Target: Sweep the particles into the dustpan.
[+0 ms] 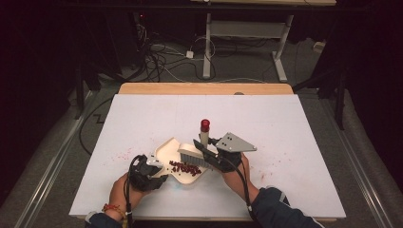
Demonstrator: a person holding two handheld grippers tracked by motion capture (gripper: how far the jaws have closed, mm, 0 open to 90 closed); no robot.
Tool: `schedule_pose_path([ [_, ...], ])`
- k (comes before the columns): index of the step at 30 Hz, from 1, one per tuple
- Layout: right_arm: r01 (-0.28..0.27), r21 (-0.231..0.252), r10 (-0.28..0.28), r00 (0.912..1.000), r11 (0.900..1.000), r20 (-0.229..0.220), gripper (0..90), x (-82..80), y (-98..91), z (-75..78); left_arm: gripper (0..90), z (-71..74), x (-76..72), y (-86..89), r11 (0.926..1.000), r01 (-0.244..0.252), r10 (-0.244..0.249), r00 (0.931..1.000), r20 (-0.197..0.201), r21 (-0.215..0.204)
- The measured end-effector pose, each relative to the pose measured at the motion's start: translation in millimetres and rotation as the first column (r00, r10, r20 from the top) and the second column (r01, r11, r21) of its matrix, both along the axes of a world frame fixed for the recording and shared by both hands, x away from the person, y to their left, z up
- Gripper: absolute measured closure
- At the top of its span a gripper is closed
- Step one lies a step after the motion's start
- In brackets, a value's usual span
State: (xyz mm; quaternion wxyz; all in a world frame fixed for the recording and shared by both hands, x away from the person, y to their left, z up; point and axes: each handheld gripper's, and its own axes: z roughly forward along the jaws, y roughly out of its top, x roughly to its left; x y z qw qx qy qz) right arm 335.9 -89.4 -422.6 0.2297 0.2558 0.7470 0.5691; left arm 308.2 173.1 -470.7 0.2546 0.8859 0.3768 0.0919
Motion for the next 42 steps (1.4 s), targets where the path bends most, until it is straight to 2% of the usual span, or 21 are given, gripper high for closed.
schedule_pose_path([
  [4,-0.009,-0.009,0.009,0.9992,0.9999,0.039,70.3,-6.2,0.5,6.8,63.5,0.5,-3.0,-1.3,0.9999,0.016,-0.016,0.9999,-0.001,0.004],
  [6,-0.009,0.007,0.008,0.9984,0.9999,0.056,70.3,-6.4,-3.1,12.2,63.6,0.0,-5.4,-2.4,0.9998,0.018,-0.018,0.9998,0.001,0.010],
  [8,0.020,-0.007,-0.020,0.9946,0.9998,0.101,70.3,-2.6,-9.6,16.0,63.6,-0.4,-10.2,-6.3,0.9992,0.038,-0.038,0.9993,-0.007,0.015],
  [9,0.020,-0.007,-0.020,0.9946,0.9998,0.101,70.3,-2.6,-9.6,16.0,63.6,-0.4,-10.2,-6.3,0.9992,0.038,-0.038,0.9993,-0.007,0.015],
  [10,0.061,-0.006,-0.060,0.9928,0.9981,0.103,70.3,6.1,-16.4,15.8,63.6,0.1,-12.0,-7.2,0.9988,0.045,-0.045,0.9990,-0.008,0.018],
  [13,0.098,-0.009,-0.096,0.9886,0.9952,0.116,70.3,13.8,-21.5,13.4,63.6,0.7,-14.9,-7.6,0.9987,0.046,-0.046,0.9989,-0.005,0.020],
  [14,0.141,-0.027,-0.136,0.9820,0.9896,0.131,70.3,23.6,-23.3,8.8,63.6,0.4,-15.3,-7.3,0.9987,0.045,-0.045,0.9990,-0.003,0.022],
  [16,0.151,-0.023,-0.147,0.9817,0.9883,0.121,70.3,28.4,-23.1,6.9,63.6,0.0,-14.7,-6.6,0.9989,0.044,-0.044,0.9990,-0.007,0.018],
  [18,0.160,-0.040,-0.154,0.9809,0.9863,0.119,70.3,41.2,-15.9,0.5,63.5,-0.6,-12.4,-5.6,0.9991,0.039,-0.039,0.9992,-0.010,0.015],
  [20,0.163,-0.045,-0.156,0.9804,0.9857,0.119,70.3,43.7,-13.2,-1.1,63.5,-0.7,-11.8,-5.4,0.9993,0.034,-0.034,0.9994,-0.009,0.012],
  [21,0.164,-0.058,-0.156,0.9801,0.9848,0.123,70.3,49.9,-4.0,-4.9,63.5,-0.7,-11.4,-5.1,0.9993,0.035,-0.035,0.9994,-0.008,0.013],
  [23,0.169,-0.087,-0.157,0.9785,0.9817,0.134,70.3,52.5,5.2,-6.8,63.5,-0.9,-10.8,-4.3,0.9994,0.033,-0.033,0.9994,-0.010,0.013],
  [25,0.169,-0.090,-0.157,0.9787,0.9815,0.133,70.3,53.0,8.0,-7.6,63.6,-1.5,-10.8,-3.8,0.9994,0.032,-0.031,0.9995,-0.010,0.012],
  [26,0.146,-0.083,-0.136,0.9837,0.9858,0.118,70.3,51.2,14.1,-9.7,63.6,-2.2,-10.8,-3.3,0.9994,0.031,-0.031,0.9995,-0.011,0.013],
  [30,0.115,-0.102,-0.102,0.9877,0.9881,0.118,70.1,45.0,21.2,-10.5,63.5,-3.4,-10.7,0.1,0.9997,0.024,-0.024,0.9997,-0.009,0.006],
  [33,0.029,-0.093,-0.023,0.9970,0.9952,0.074,70.3,29.0,22.7,-5.9,63.6,-4.2,-10.3,4.2,0.9999,0.014,-0.014,0.9998,-0.013,0.002],
  [34,-0.004,-0.077,0.008,0.9986,0.9970,0.052,70.4,25.2,21.7,-4.2,63.5,-4.7,-10.0,4.7,0.9999,0.013,-0.013,0.9997,-0.019,-0.002],
  [35,-0.004,-0.077,0.008,0.9986,0.9970,0.052,70.4,25.2,21.7,-4.2,63.5,-4.7,-10.0,4.7,0.9999,0.013,-0.013,0.9997,-0.019,-0.002],
  [36,-0.035,-0.089,0.040,0.9979,0.9954,0.051,70.3,16.9,21.0,-1.9,63.5,-5.4,-9.9,4.5,0.9999,0.010,-0.010,0.9998,-0.019,-0.001],
  [38,-0.047,-0.079,0.050,0.9975,0.9958,0.049,70.3,11.3,17.0,0.8,63.5,-4.8,-9.5,4.8,1.0000,0.008,-0.008,0.9998,-0.020,0.001],
  [42,-0.010,-0.069,0.016,0.9964,0.9976,0.083,70.3,6.5,5.3,8.5,63.5,-3.0,-9.1,5.7,0.9999,0.010,-0.010,0.9998,-0.016,-0.001],
])
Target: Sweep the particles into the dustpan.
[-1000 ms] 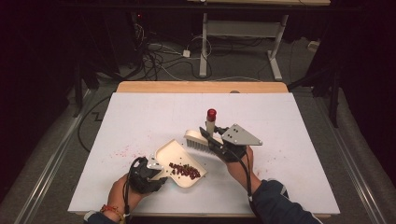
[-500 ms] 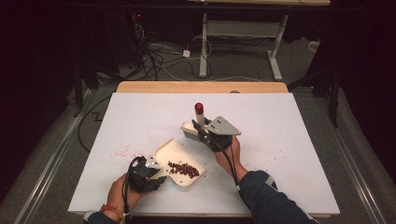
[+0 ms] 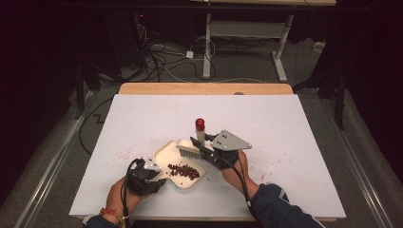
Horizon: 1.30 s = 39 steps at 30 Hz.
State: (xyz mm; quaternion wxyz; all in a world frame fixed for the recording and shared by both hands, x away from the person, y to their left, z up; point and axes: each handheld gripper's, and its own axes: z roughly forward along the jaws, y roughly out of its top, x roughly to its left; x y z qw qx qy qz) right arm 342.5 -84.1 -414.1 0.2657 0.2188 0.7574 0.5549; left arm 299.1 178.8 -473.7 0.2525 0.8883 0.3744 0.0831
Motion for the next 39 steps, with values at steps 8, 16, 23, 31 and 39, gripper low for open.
schedule_pose_path([
  [8,0.056,0.022,-0.056,0.9984,0.9982,0.007,70.2,-1.4,-39.3,15.7,63.6,6.8,-7.2,8.1,0.9996,0.027,-0.027,0.9994,0.020,0.011],
  [16,0.130,-0.005,-0.130,0.9914,0.9915,-0.009,70.2,-7.9,-82.1,13.5,63.6,11.4,-19.5,10.6,0.9974,0.067,-0.068,0.9977,0.007,0.027],
  [23,0.121,-0.045,-0.123,0.9914,0.9916,-0.043,70.2,-23.4,-90.1,1.7,63.5,13.6,-28.4,-0.2,0.9923,0.117,-0.117,0.9931,-0.002,0.039],
  [31,0.090,-0.077,-0.094,0.9946,0.9929,-0.045,70.1,-38.7,-71.6,-3.1,63.5,11.8,-27.9,-19.4,0.9884,0.139,-0.139,0.9902,-0.012,0.061],
  [39,0.000,-0.085,-0.005,0.9980,0.9964,-0.063,70.1,-58.9,-55.7,-2.4,63.5,9.1,-24.6,-25.9,0.9920,0.112,-0.112,0.9937,0.001,0.058],
])
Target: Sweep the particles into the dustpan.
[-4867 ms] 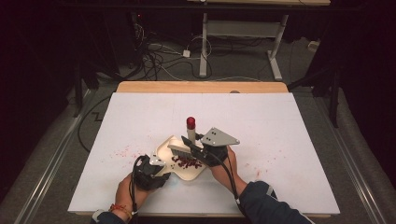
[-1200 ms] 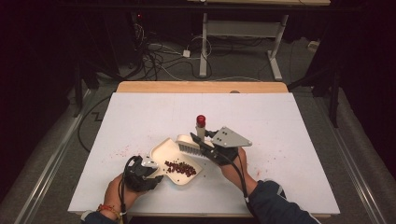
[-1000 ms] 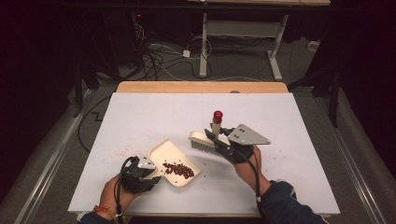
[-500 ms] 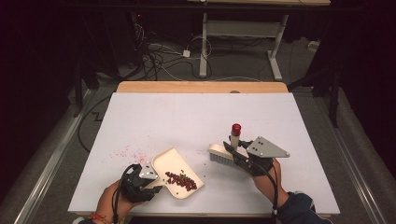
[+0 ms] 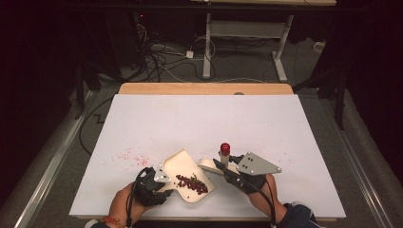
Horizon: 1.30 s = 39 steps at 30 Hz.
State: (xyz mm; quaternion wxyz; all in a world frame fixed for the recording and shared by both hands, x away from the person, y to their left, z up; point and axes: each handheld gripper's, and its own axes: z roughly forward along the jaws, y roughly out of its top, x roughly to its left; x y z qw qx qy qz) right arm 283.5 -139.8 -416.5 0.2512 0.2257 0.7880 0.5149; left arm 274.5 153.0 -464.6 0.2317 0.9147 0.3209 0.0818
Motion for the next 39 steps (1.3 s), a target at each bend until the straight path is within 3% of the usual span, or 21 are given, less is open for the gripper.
schedule_pose_path([
  [2,-0.027,0.030,0.027,0.9995,0.9992,-0.015,70.1,-3.5,2.6,3.6,63.5,-0.8,1.9,-0.5,1.0000,-0.005,0.005,1.0000,-0.002,-0.003],
  [4,-0.030,0.028,0.030,0.9995,0.9992,-0.006,70.1,-4.4,2.6,4.9,63.5,-1.5,2.7,-0.5,1.0000,-0.007,0.007,1.0000,-0.005,-0.005],
  [9,-0.004,0.049,0.003,0.9999,0.9988,0.014,70.1,-3.6,-10.0,14.5,63.5,-2.8,3.7,1.2,0.9999,-0.011,0.011,0.9999,-0.009,-0.008],
  [17,-0.013,0.014,0.014,0.9994,0.9998,-0.030,70.0,-3.4,-23.9,10.9,63.6,-3.9,6.3,5.9,0.9992,-0.036,0.036,0.9993,-0.005,-0.016],
  [20,-0.014,0.011,0.015,0.9989,0.9998,-0.045,70.1,-3.0,-21.5,7.2,63.5,-4.7,7.7,5.9,0.9992,-0.038,0.038,0.9992,-0.008,-0.012],
  [21,-0.038,0.005,0.038,0.9982,0.9993,-0.047,70.1,-5.1,-17.3,5.6,63.5,-5.1,8.3,6.0,0.9990,-0.042,0.041,0.9991,-0.010,-0.015],
  [29,-0.075,0.022,0.076,0.9966,0.9970,-0.033,70.1,-10.7,-3.7,7.3,63.6,-6.5,11.7,6.2,0.9977,-0.062,0.062,0.9980,-0.010,-0.026],
  [33,-0.043,0.032,0.043,0.9991,0.9986,0.001,70.1,-4.2,-4.4,11.0,63.6,-7.2,13.8,5.3,0.9961,-0.080,0.080,0.9968,-0.004,-0.037],
  [39,0.045,0.097,-0.049,0.9981,0.9942,0.038,70.0,17.3,0.6,11.8,63.6,-11.4,16.9,-0.4,0.9929,-0.108,0.109,0.9941,0.004,-0.049],
])
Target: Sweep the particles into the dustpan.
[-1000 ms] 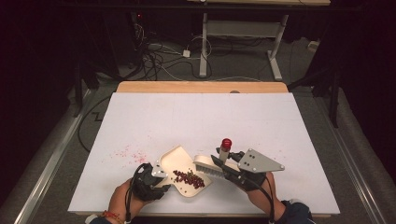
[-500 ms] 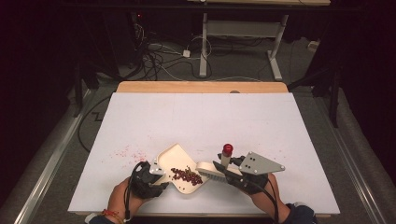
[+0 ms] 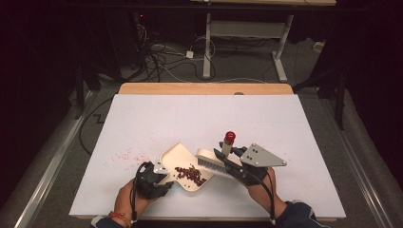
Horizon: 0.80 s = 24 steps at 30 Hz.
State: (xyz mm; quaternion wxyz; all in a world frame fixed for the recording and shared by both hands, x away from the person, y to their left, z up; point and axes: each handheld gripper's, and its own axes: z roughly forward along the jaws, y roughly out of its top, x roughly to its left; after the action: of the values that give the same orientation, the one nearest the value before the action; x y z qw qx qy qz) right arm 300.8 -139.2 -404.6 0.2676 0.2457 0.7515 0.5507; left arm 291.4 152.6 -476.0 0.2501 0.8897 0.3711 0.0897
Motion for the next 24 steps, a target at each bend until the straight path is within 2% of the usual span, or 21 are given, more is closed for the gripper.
schedule_pose_path([
  [4,0.039,-0.001,-0.039,0.9991,0.9992,0.016,70.1,11.7,15.2,-8.6,63.6,-1.3,1.6,-2.5,0.9996,-0.020,0.020,0.9998,-0.003,-0.018],
  [5,0.043,-0.016,-0.043,0.9987,0.9989,0.029,70.1,13.3,19.8,-10.5,63.6,-1.3,2.2,-3.0,0.9996,-0.023,0.023,0.9997,0.000,-0.019],
  [9,0.030,-0.065,-0.027,0.9989,0.9974,0.038,70.1,12.9,39.3,-19.0,63.6,-1.2,5.4,-5.2,0.9991,-0.039,0.039,0.9992,0.002,-0.019],
  [14,0.006,-0.068,-0.004,0.9994,0.9976,0.033,70.1,8.8,48.5,-20.5,63.7,0.7,7.7,-9.6,0.9980,-0.062,0.062,0.9979,0.017,-0.009],
  [20,-0.043,-0.073,0.044,0.9988,0.9964,0.019,70.1,0.6,57.1,-19.8,63.7,0.2,12.9,-10.6,0.9970,-0.073,0.073,0.9972,0.016,-0.024],
  [23,-0.047,-0.075,0.049,0.9986,0.9961,0.022,70.1,-1.2,58.2,-19.5,63.7,0.8,14.6,-11.7,0.9970,-0.074,0.074,0.9971,0.015,-0.025],
  [24,-0.031,-0.066,0.033,0.9988,0.9974,0.035,70.1,-2.8,57.3,-18.5,63.7,0.9,15.4,-11.5,0.9973,-0.069,0.069,0.9975,0.018,-0.025],
])
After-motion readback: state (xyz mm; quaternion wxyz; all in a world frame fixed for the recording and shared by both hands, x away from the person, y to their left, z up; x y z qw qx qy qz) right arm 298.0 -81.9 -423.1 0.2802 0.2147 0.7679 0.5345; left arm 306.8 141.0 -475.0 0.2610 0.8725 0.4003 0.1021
